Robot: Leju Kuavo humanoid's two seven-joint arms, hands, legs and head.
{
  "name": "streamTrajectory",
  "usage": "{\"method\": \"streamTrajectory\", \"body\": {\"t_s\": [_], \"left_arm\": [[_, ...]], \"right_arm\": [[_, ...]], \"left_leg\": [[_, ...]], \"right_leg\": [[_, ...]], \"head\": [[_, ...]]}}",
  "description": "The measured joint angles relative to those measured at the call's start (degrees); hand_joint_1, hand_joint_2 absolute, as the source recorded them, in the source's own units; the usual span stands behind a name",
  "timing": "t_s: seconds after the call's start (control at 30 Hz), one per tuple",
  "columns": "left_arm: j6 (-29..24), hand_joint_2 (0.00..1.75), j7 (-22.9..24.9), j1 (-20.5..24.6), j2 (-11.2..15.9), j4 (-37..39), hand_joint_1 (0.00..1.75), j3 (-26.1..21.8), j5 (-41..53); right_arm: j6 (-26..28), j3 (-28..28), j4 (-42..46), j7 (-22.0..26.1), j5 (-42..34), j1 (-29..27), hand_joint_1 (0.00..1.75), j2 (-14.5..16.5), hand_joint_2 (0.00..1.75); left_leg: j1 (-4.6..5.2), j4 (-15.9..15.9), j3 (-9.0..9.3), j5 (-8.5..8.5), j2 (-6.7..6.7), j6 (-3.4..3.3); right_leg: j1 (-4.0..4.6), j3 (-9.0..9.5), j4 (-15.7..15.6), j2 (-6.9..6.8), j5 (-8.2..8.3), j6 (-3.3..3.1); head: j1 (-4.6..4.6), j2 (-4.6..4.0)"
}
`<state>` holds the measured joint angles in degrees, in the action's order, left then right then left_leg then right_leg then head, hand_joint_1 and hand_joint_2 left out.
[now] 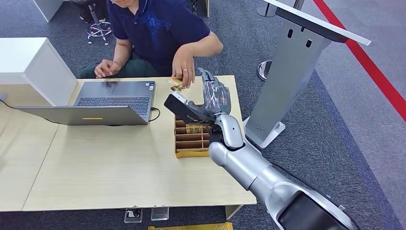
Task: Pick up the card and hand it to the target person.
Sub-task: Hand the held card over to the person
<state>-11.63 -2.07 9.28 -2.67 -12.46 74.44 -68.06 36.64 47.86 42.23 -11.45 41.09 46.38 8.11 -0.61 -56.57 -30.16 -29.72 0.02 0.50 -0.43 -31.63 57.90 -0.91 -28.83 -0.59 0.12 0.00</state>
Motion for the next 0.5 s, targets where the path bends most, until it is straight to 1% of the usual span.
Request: {"method": "streamTrajectory", "body": {"t_s": [0.13,0.3,0.4,0.5], "left_arm": [[-0.2,0.0,0.0,0.1,0.0,0.0,0.0,0.0,-0.7],[-0.3,0.0,-0.1,0.0,0.0,0.0,0.0,0.0,-1.2],[-0.5,0.0,-0.4,-0.1,0.0,0.0,0.0,0.0,-1.7],[-0.5,0.0,-0.6,-0.3,0.1,0.0,0.0,0.0,-2.1]], "right_arm": [[0.2,-0.1,0.0,1.6,-2.5,-0.1,0.0,0.0,1.75],[-0.2,-1.0,2.1,6.3,-10.4,-2.0,0.0,-0.4,1.75],[-1.0,-2.1,5.9,9.3,-16.3,-4.6,0.0,-1.6,1.75],[-2.3,-3.3,11.1,11.7,-22.6,-7.9,0.0,-3.4,1.75]], "left_leg": [[0.0,0.0,0.01,0.0,0.0,0.0],[0.0,0.0,0.02,0.0,0.0,0.0],[0.0,0.0,0.03,0.0,0.0,0.0],[0.0,0.0,0.04,-0.01,0.01,0.0]], "right_leg": [[0.0,0.0,0.0,0.0,0.0,0.0],[0.0,-0.01,0.0,0.0,0.0,0.0],[0.0,-0.01,0.0,0.0,0.0,0.0],[0.0,-0.02,0.0,0.01,0.0,0.0]], "head": [[0.01,0.0],[0.02,0.0],[0.02,0.0],[0.03,0.0]]}}
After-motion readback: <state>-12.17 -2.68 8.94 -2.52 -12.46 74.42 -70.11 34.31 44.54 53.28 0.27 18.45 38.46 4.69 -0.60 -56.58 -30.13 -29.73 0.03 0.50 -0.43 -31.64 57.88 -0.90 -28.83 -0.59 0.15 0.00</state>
